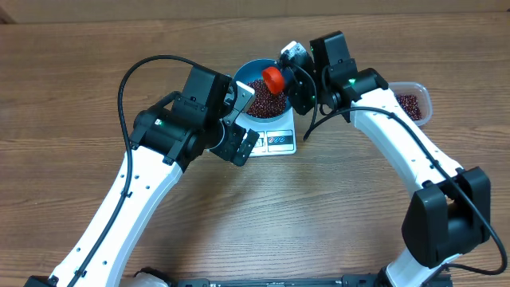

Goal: Scoop item into bowl and weigh 150g on scale
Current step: 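Carry the empty scoop left over the blue bowl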

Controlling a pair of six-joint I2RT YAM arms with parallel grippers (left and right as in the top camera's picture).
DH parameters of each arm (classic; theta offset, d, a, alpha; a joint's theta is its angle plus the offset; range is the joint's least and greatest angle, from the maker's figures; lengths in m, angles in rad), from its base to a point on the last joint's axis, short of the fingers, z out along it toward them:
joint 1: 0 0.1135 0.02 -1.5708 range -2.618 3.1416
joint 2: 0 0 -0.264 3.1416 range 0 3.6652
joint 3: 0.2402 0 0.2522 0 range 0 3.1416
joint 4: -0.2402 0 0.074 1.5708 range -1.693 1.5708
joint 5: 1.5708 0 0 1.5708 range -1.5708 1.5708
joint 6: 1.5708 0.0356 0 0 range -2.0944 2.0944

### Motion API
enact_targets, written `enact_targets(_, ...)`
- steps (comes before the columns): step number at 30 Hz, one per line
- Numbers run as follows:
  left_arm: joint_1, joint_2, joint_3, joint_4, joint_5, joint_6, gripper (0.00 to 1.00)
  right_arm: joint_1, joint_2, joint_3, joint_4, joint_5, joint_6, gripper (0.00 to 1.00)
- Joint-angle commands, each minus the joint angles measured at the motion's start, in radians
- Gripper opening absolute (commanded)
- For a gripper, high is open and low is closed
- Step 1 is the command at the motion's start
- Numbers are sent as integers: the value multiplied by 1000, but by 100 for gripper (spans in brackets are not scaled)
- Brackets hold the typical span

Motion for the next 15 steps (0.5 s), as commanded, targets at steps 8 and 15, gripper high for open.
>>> enact_targets(8, 1, 7, -7, 3, 15, 22, 100, 36, 37, 21, 14, 109, -34, 4)
enact_targets(15, 1, 7, -7, 3, 15, 22, 100, 36, 39, 3, 42, 139, -34, 4)
